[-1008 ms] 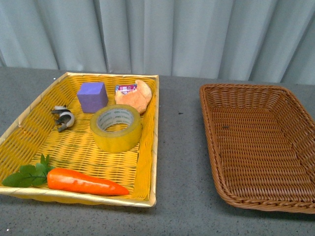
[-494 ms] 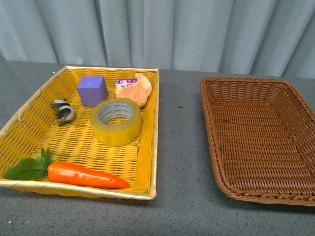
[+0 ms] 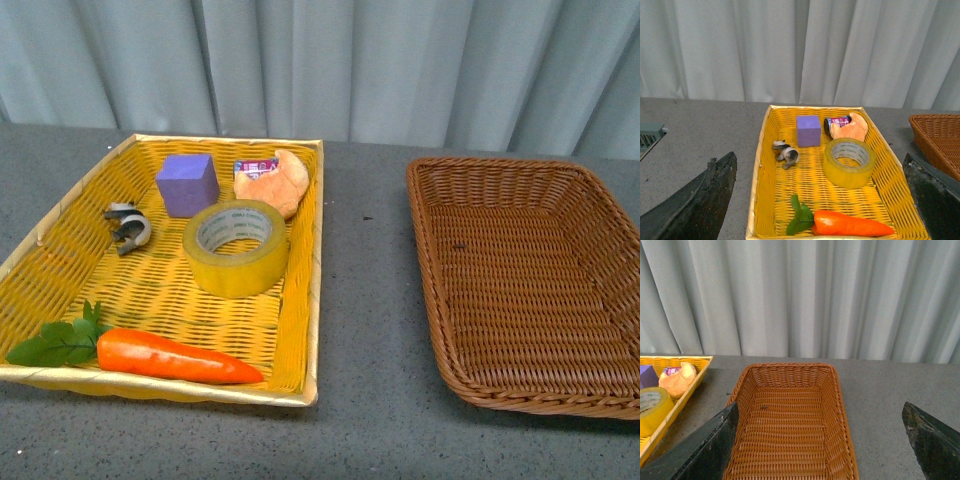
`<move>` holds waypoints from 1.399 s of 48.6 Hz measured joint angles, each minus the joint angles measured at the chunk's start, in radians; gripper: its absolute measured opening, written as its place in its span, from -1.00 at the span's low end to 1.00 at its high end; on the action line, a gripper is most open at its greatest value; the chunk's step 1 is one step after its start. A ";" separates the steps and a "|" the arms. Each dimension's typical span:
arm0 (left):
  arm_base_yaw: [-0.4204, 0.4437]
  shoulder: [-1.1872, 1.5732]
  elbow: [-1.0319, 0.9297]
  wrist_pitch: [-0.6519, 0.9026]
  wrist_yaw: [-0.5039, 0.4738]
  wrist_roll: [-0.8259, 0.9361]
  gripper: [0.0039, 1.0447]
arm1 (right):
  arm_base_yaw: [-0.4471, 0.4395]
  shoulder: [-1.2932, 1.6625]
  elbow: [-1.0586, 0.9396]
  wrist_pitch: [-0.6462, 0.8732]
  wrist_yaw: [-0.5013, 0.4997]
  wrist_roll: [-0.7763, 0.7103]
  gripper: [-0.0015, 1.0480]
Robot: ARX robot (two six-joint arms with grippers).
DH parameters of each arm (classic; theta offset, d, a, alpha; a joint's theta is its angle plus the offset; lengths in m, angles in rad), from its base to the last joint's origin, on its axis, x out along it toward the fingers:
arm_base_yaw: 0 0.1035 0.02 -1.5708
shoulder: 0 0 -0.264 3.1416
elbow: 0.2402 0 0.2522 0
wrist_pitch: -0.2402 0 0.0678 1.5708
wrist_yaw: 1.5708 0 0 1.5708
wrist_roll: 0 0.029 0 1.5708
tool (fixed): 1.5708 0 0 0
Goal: Move tape to another basket
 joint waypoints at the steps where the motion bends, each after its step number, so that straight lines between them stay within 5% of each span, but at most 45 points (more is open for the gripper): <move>1: 0.000 0.000 0.000 0.000 0.000 0.000 0.88 | 0.000 0.000 0.000 0.000 0.000 0.000 0.83; 48: 0.000 0.000 0.000 0.000 0.000 0.000 0.88 | 0.000 0.000 0.000 0.000 0.000 0.000 0.83; 50: -0.025 0.020 0.011 -0.039 -0.084 -0.026 0.88 | 0.000 0.000 0.000 0.000 0.000 0.000 0.83; 53: -0.106 0.160 0.053 -0.104 -0.303 -0.091 0.88 | 0.000 0.000 0.000 0.000 0.001 0.000 0.83; 68: -0.107 0.991 0.302 0.348 -0.133 -0.184 0.88 | 0.000 0.000 0.000 0.000 0.000 0.000 0.83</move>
